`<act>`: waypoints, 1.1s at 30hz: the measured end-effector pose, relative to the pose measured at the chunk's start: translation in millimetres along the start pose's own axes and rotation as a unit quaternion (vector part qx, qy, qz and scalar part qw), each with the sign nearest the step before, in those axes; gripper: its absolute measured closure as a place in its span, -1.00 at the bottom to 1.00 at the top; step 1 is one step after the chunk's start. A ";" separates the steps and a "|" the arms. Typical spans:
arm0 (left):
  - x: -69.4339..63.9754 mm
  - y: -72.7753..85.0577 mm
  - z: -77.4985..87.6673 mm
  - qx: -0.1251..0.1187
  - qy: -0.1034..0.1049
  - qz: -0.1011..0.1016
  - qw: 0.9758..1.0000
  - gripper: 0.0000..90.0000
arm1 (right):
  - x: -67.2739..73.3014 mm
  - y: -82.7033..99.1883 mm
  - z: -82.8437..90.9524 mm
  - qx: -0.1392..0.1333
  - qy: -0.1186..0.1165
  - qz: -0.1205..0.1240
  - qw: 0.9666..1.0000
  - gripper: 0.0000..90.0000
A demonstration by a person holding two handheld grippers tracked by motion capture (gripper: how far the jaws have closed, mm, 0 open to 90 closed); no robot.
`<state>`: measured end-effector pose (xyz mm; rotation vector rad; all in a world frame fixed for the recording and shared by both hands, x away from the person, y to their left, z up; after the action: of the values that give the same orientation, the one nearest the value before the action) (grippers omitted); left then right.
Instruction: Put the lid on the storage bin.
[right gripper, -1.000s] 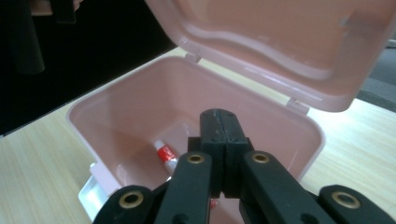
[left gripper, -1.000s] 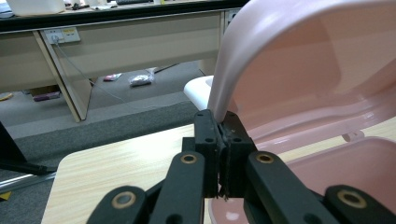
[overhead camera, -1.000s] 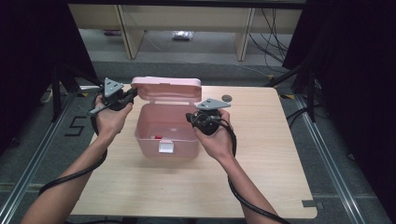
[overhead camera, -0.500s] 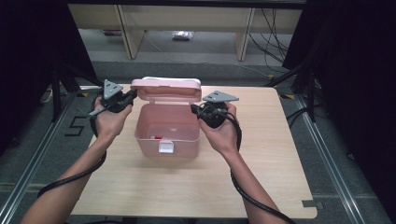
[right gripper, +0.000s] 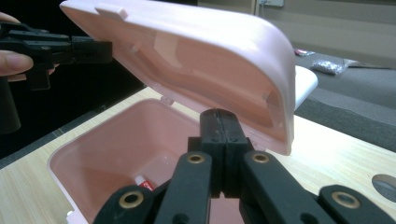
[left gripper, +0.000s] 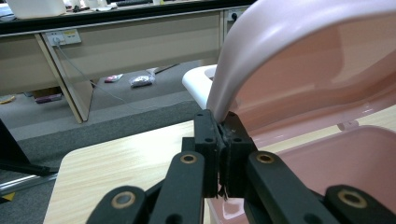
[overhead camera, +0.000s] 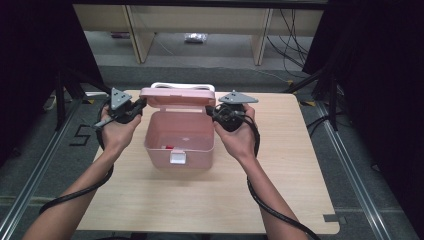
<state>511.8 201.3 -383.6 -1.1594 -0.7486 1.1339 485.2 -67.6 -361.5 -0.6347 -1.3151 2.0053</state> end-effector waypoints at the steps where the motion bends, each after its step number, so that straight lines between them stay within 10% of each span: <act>1: -0.1 0.4 0.4 0.000 0.000 0.000 1.000 0.93 | 0.1 -0.1 0.2 0.001 0.001 -0.002 1.000 1.00; 33: -0.8 10.1 8.8 0.003 0.003 -0.010 1.000 0.92 | -0.8 0.5 1.0 -0.003 0.005 0.015 1.000 1.00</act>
<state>500.6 203.3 -390.8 -1.1465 -0.7503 1.1159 485.0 -68.9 -361.5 -0.6693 -1.3141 2.0203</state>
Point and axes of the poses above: each handheld gripper's, and its own axes: z roughly backward along the jaws, y roughly out of its underside, x roughly to its left, the point moved 5 cm from there along -z, roughly forward along the jaws, and after that the axes turned 7 degrees about z, right-handed, at the moved point
